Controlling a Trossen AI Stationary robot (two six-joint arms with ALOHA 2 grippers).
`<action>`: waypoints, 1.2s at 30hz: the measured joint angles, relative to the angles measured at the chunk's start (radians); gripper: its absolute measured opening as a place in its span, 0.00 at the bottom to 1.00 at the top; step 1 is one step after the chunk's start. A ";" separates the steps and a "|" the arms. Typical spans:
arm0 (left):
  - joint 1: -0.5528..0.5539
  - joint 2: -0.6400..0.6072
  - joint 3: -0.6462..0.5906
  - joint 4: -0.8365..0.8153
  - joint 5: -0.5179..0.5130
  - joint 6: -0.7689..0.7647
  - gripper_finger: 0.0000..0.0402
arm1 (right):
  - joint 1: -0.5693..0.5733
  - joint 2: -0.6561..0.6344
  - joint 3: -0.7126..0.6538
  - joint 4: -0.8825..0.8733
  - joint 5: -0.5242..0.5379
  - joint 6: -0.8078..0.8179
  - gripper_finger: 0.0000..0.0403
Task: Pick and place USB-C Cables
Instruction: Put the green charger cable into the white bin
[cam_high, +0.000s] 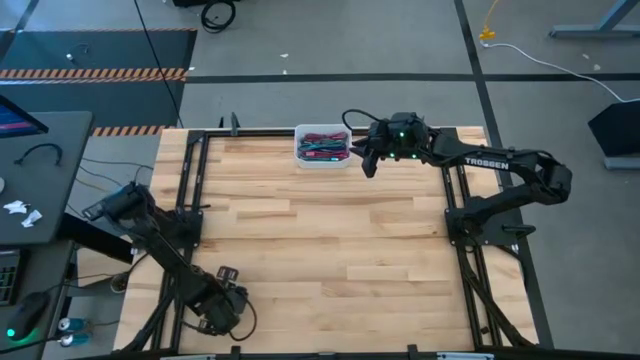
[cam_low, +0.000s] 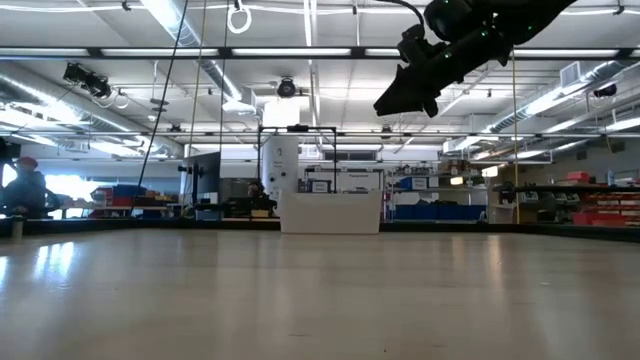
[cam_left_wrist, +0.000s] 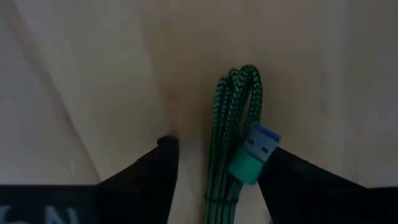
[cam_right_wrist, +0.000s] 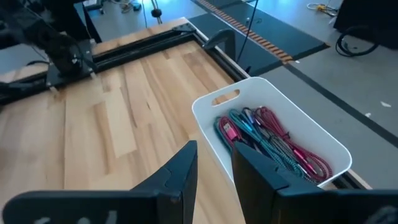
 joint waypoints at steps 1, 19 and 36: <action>0.005 0.012 0.002 0.001 -0.002 -0.013 0.49 | 0.000 0.000 0.004 -0.003 0.000 0.006 0.26; 0.235 -0.171 0.094 -0.132 -0.172 -0.312 0.05 | -0.012 -0.018 0.158 -0.189 -0.087 -0.085 0.26; 0.958 -0.428 0.193 0.538 -0.614 0.089 0.05 | -0.064 -0.009 0.043 -0.006 -0.557 -0.074 0.38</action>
